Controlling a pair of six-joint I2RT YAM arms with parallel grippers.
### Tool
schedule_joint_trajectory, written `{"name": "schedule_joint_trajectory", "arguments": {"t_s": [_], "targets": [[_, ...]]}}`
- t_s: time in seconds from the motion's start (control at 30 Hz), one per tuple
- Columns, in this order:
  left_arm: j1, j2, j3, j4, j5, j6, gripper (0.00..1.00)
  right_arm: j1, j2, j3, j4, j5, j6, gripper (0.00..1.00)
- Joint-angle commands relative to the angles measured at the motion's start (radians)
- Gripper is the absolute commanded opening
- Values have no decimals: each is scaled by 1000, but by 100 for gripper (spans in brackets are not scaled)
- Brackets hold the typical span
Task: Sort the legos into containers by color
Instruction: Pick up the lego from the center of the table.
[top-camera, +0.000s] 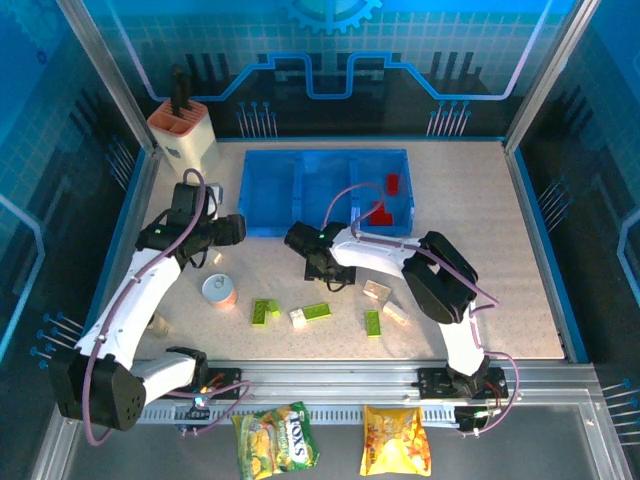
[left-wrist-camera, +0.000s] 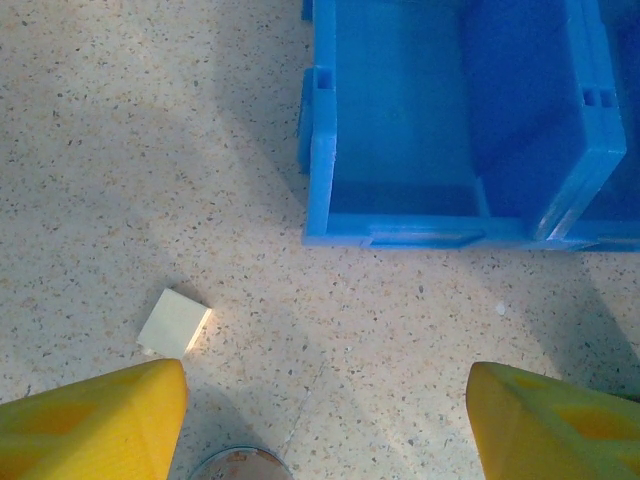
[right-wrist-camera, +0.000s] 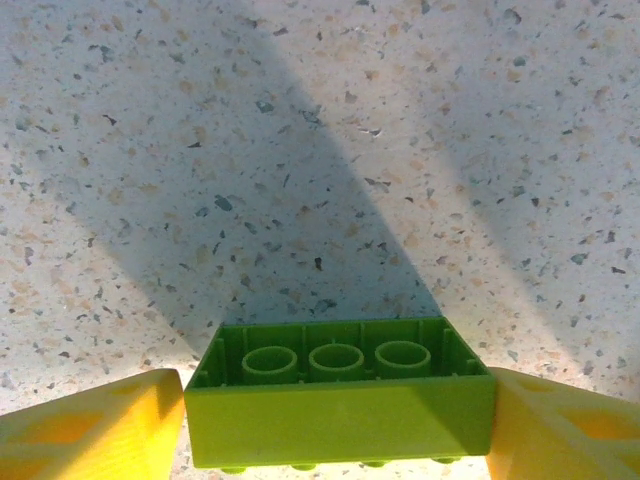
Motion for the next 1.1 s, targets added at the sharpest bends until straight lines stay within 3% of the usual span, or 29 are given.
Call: {"name": "schedule_joint_trajectory", "arguments": {"t_s": [0.0, 0.3, 1.07], "targets": [[10, -14, -17, 8, 25, 19, 75, 10, 15, -1, 0, 3, 24, 74], [12, -16, -17, 9, 26, 19, 74, 12, 2, 8, -16, 18, 14, 69], [18, -19, -18, 10, 35, 21, 75, 10, -57, 143, -116, 99, -68, 68]]}}
